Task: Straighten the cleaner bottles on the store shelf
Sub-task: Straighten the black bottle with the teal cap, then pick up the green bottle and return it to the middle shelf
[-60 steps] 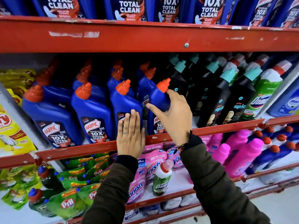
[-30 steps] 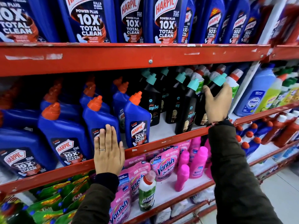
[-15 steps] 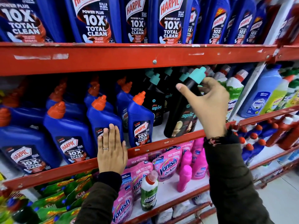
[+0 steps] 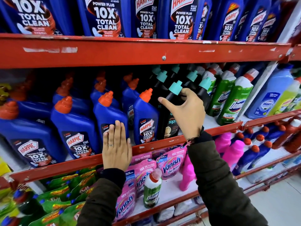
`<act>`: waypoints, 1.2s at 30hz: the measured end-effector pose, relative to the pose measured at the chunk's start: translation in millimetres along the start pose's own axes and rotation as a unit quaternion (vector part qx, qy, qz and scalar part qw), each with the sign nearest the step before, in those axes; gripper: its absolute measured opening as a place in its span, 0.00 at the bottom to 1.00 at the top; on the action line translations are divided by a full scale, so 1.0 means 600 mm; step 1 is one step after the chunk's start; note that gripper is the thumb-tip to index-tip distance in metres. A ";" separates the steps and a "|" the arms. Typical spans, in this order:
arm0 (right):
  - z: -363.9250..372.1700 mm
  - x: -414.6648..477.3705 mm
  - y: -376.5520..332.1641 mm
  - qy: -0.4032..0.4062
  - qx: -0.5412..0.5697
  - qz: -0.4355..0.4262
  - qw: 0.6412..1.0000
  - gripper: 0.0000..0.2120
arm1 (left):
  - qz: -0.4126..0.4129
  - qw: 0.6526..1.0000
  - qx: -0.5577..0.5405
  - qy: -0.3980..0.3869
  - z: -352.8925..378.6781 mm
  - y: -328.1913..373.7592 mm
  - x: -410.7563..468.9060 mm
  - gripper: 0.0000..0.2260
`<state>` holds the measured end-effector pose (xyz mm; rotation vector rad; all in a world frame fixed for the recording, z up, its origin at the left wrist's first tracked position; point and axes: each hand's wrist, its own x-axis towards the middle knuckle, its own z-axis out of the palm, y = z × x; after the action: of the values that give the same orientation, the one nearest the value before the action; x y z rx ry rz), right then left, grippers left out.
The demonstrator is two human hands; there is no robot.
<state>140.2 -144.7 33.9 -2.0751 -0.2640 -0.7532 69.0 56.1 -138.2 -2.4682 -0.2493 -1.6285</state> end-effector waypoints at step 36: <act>-0.077 -0.120 0.104 -0.116 0.134 0.032 0.984 0.26 | -0.015 0.999 -0.002 -0.035 -0.013 0.005 0.002 0.34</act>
<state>91.7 -211.6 -32.3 -1.9031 -0.4030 -0.4122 63.6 51.2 -134.2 -2.5407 -0.2937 -1.5568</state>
